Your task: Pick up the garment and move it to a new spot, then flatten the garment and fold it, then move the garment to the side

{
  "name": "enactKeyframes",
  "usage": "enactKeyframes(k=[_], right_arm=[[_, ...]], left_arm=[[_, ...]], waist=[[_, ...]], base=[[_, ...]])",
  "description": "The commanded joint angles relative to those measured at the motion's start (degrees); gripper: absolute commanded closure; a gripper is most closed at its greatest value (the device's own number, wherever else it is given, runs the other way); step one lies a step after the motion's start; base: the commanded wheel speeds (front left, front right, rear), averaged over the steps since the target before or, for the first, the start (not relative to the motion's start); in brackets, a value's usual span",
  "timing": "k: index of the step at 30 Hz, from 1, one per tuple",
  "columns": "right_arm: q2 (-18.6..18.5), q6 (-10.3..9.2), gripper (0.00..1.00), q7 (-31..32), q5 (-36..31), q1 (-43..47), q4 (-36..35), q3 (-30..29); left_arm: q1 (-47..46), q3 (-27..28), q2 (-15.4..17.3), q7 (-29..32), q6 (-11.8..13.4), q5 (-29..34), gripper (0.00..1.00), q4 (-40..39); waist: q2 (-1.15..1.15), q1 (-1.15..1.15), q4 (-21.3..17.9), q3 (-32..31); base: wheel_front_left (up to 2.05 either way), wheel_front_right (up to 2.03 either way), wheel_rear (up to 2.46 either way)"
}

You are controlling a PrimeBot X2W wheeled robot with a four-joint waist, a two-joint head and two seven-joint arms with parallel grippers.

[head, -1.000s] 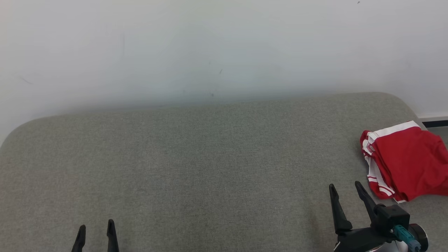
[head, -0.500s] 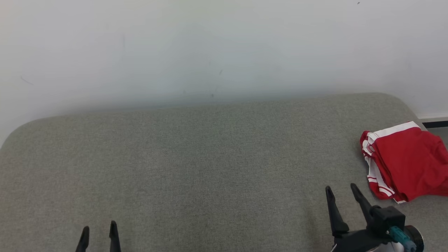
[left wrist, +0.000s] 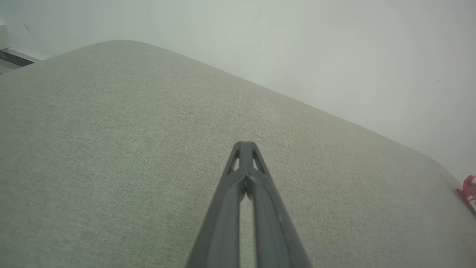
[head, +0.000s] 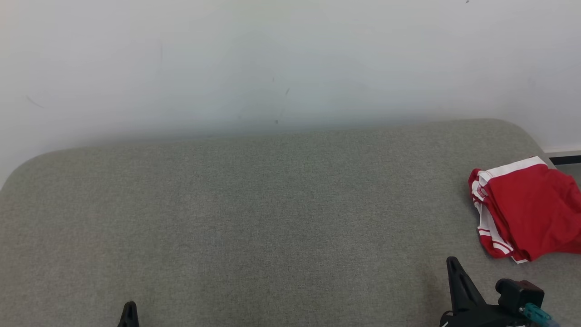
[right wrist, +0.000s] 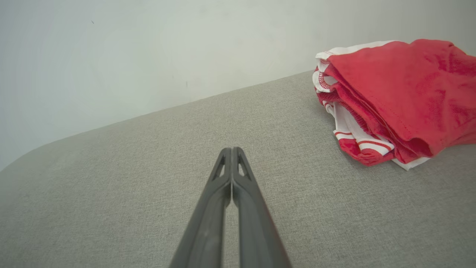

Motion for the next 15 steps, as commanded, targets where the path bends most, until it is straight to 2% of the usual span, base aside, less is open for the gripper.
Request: enactKeyframes(k=[1,15], right_arm=[[0.0,-0.01,1.00,0.4,2.5,-1.4,-1.4,-0.4],[0.4,-0.03,1.00,3.3,16.3,-1.3,-3.4,-1.7]], left_arm=[[-1.9,0.3,0.2,0.5,-0.4,-2.5,1.00,-0.8],[-3.8,0.6,0.3,3.8,-1.4,-15.5,1.00,-0.4]], waist=[[0.00,0.00,0.0,0.0],[0.00,0.00,0.2,0.5]], base=[[0.00,0.00,0.00],[0.00,0.00,0.00]])
